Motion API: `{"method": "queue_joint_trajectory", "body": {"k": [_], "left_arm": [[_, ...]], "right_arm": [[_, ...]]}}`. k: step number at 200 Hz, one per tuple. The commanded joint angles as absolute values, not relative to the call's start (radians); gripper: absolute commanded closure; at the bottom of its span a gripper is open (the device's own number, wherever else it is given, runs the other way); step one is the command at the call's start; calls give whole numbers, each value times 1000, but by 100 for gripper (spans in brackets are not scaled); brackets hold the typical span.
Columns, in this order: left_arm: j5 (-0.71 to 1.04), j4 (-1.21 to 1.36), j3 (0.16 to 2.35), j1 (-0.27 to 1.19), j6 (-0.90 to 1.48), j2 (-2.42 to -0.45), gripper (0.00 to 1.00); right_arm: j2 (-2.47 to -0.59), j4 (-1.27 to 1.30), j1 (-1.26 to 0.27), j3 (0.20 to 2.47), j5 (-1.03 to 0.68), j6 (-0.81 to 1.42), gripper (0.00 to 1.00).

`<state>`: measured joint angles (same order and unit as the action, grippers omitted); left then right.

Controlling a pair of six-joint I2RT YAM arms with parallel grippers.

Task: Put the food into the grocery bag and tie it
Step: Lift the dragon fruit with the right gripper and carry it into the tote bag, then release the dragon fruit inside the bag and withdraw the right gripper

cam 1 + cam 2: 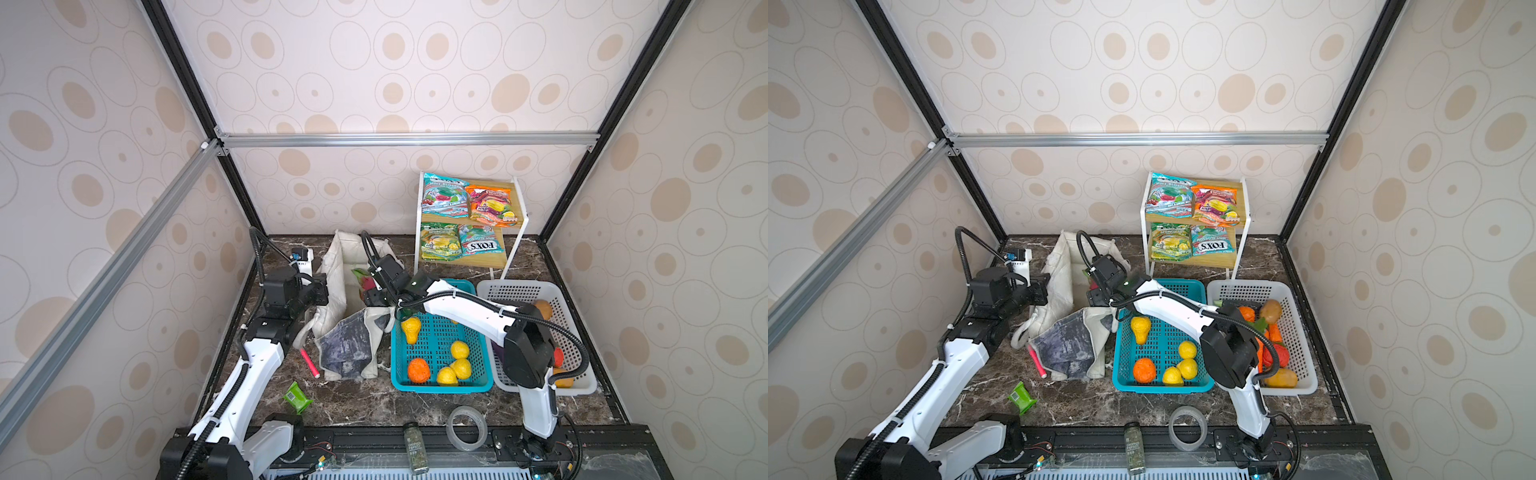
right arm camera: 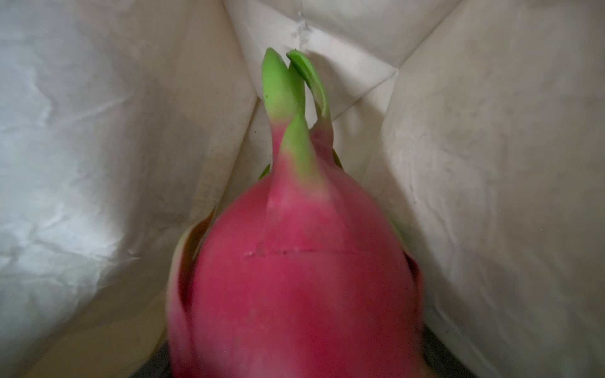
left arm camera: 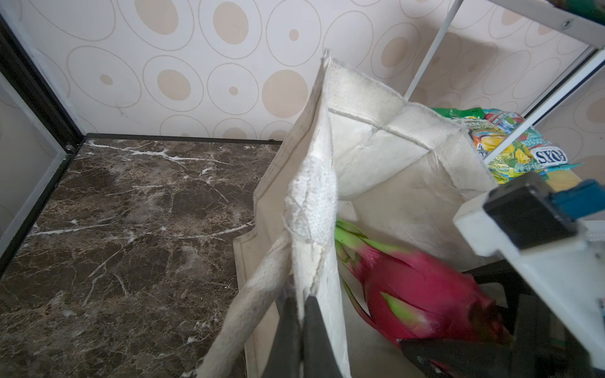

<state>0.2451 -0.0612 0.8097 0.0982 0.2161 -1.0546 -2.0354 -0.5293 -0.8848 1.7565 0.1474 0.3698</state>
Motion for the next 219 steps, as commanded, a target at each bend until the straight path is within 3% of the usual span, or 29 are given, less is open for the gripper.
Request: {"method": "queue_joint_trajectory", "body": {"k": [1, 49, 83, 159, 219], "left_arm": [[251, -46, 813, 103, 209, -1033, 100], [242, -45, 812, 103, 207, -1031, 100], [235, -47, 811, 103, 206, -1032, 100], [232, -48, 810, 103, 206, -1029, 100], [187, -59, 810, 103, 204, -1023, 100]], "right_arm": [[-2084, -538, -889, 1770, 172, 410, 36], [-2143, -600, -887, 1805, 191, 406, 33], [-2114, -592, -888, 1794, 182, 404, 26], [-1989, -601, -889, 1850, 119, 372, 0], [-1859, -568, -892, 1855, 63, 373, 0]]}}
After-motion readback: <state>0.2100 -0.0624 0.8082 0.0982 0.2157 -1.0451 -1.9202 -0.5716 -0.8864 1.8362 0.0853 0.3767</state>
